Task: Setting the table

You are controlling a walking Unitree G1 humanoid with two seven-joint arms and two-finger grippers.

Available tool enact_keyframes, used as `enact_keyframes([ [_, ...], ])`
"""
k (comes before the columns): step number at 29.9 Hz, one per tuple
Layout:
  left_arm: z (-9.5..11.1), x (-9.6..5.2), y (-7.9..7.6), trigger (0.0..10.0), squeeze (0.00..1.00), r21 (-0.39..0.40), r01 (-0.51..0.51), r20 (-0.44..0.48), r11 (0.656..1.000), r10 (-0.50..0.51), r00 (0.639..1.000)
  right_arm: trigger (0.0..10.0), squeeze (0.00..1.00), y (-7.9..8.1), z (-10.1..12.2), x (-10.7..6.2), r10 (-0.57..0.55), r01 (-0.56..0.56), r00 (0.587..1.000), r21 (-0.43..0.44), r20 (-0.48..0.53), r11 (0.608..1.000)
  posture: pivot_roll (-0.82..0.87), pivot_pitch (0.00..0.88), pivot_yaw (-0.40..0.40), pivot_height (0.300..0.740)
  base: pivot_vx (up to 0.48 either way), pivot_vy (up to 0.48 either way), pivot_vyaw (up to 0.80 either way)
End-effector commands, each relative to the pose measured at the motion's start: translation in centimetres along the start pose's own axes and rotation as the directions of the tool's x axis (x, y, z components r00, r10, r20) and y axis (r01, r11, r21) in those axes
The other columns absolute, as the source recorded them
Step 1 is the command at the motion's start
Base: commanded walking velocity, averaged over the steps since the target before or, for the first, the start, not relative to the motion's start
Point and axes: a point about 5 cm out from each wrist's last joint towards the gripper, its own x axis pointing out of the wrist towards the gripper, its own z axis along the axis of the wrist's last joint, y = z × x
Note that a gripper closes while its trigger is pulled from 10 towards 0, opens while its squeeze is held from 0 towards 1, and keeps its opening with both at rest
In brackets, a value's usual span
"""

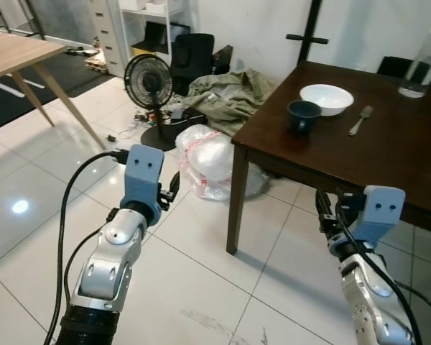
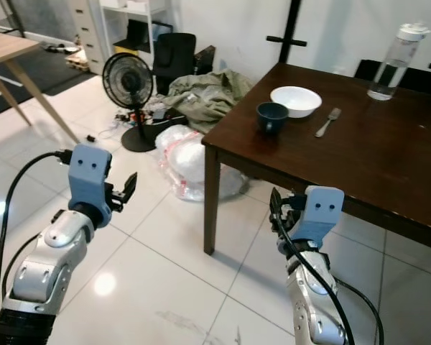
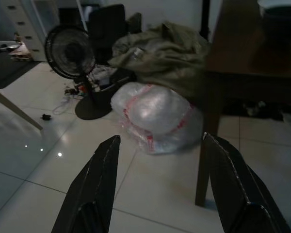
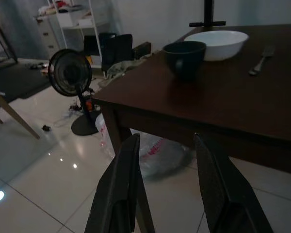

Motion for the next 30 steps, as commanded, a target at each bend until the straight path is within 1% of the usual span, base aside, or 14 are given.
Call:
enact_keyframes([
  [1,-0.9,-0.2,0.7,10.0,0.00,0.015,-0.043,-0.037,0.999,0.044,0.998,10.0,0.00,0.4,-0.3,-0.2,0.017,-0.017,1.000,0.012,-0.013,1.000,0.05,0.090,0.103,0.740,0.000,0.000,0.80],
  [9,-0.9,-0.1,1.2,10.0,0.00,0.027,-0.091,-0.039,0.995,0.092,0.995,10.0,0.00,0.5,-0.3,-0.2,0.025,-0.025,1.000,0.016,-0.010,1.000,0.05,0.087,0.102,0.740,0.000,0.000,0.80],
  [13,-1.0,0.0,1.8,10.0,0.00,0.044,-0.139,-0.040,0.989,0.140,0.989,10.0,0.00,0.6,-0.3,-0.1,0.031,-0.031,0.999,0.019,-0.007,0.999,0.05,0.083,0.103,0.740,0.000,0.000,0.80],
  [21,-1.2,0.0,2.1,10.0,0.00,0.051,-0.167,-0.044,0.985,0.170,0.985,10.0,0.00,0.6,-0.3,0.0,0.036,-0.036,0.999,0.021,-0.004,0.999,0.05,0.076,0.102,0.740,0.000,0.000,0.80],
  [27,-1.5,0.0,2.6,10.0,0.00,0.050,-0.207,-0.049,0.977,0.210,0.977,10.0,0.00,0.7,-0.2,0.0,0.039,-0.039,0.999,0.023,0.001,0.999,0.05,0.072,0.101,0.740,0.000,0.000,0.80],
  [28,-1.6,0.0,3.1,10.0,0.00,0.058,-0.249,-0.051,0.967,0.252,0.966,10.0,0.00,0.8,-0.3,0.1,0.043,-0.043,0.999,0.021,-0.002,0.999,0.05,0.071,0.100,0.740,0.000,0.000,0.79],
  [29,-1.6,0.0,3.1,10.0,0.00,0.058,-0.249,-0.051,0.967,0.252,0.966,10.0,0.00,0.8,-0.3,0.1,0.043,-0.043,0.999,0.021,-0.002,0.999,0.05,0.071,0.100,0.740,0.000,0.000,0.79],
  [30,-1.8,0.0,3.4,10.0,0.00,0.059,-0.276,-0.062,0.959,0.280,0.958,10.0,0.00,0.8,-0.3,0.1,0.045,-0.045,0.999,0.024,-0.005,0.999,0.05,0.071,0.100,0.740,0.379,0.000,0.00],
])
